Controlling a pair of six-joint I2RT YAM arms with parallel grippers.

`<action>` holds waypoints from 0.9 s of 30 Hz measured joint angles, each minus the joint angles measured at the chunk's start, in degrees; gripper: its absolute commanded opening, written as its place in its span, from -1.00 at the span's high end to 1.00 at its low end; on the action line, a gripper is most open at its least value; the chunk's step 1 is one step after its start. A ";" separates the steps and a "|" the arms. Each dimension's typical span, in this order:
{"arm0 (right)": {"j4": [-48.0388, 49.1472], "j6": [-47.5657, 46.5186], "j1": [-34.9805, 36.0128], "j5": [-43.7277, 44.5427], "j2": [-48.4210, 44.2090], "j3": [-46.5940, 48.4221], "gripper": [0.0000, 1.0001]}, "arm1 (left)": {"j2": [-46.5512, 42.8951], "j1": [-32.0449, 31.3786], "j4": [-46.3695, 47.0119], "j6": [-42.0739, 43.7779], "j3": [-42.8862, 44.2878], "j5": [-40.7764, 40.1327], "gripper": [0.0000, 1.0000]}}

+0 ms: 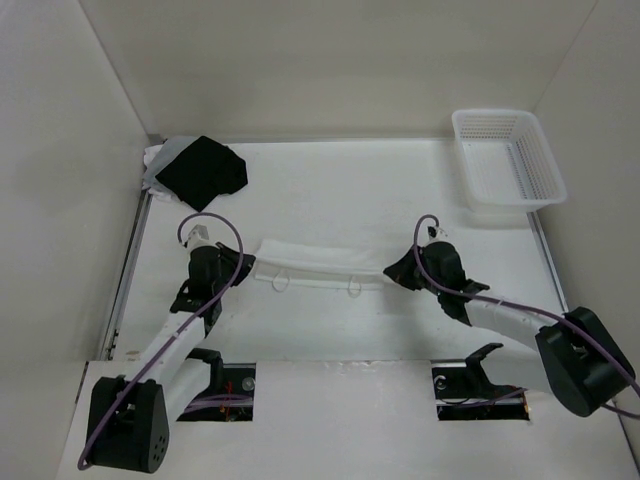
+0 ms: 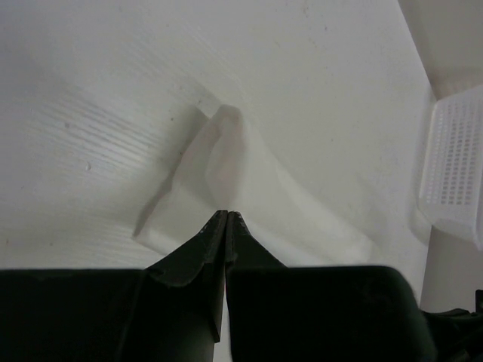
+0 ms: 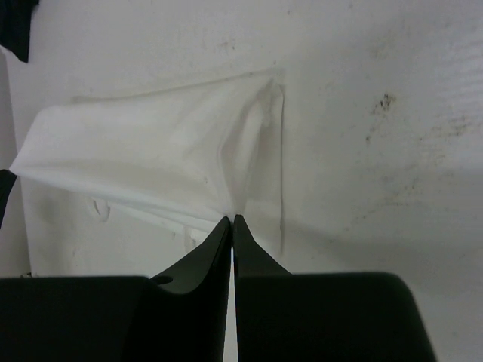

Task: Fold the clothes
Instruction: Fold the tank top

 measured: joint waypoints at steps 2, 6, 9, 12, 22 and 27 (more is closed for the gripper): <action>-0.85 0.20 2.08 1.27 -1.14 -0.94 0.86 | -2.21 -0.55 -1.46 -0.15 -1.31 -0.02 0.99; -2.58 1.05 6.23 4.33 -3.13 -2.12 0.85 | -5.95 -0.57 -3.82 -0.42 -3.80 -0.13 0.97; -3.67 2.16 8.83 6.36 -3.21 -2.60 0.83 | -6.12 -0.50 -4.42 -0.46 -5.25 -0.31 0.92; -5.18 3.32 10.84 7.96 -2.95 -2.82 0.77 | -4.98 -0.50 -4.81 -0.57 -6.12 -0.37 0.85; -17.07 5.51 15.10 13.14 -14.82 -2.62 0.34 | -13.64 0.52 -9.88 -0.70 -5.88 -2.32 0.61; -18.45 3.80 15.61 13.88 -15.89 1.22 0.77 | -12.02 -9.01 -10.62 -0.46 -0.85 -7.56 0.60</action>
